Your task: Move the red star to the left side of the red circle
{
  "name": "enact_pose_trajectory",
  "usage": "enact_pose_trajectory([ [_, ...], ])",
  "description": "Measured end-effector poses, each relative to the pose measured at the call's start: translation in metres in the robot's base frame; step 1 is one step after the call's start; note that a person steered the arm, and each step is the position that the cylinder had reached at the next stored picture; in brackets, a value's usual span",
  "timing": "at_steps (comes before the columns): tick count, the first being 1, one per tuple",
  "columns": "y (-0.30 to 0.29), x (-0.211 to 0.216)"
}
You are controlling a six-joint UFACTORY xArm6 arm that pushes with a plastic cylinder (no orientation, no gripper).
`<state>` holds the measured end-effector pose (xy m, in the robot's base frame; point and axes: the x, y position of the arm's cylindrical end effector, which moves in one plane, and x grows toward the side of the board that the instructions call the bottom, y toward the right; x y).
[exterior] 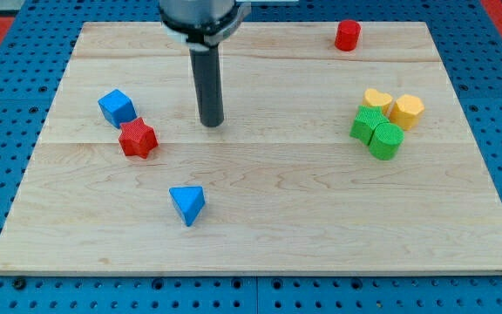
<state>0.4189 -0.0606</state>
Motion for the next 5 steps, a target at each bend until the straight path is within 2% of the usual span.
enact_pose_trajectory([
  [1, -0.031, 0.022],
  [2, -0.017, 0.059],
  [3, -0.059, 0.058],
  [4, -0.108, 0.038],
  [5, -0.109, 0.013],
])
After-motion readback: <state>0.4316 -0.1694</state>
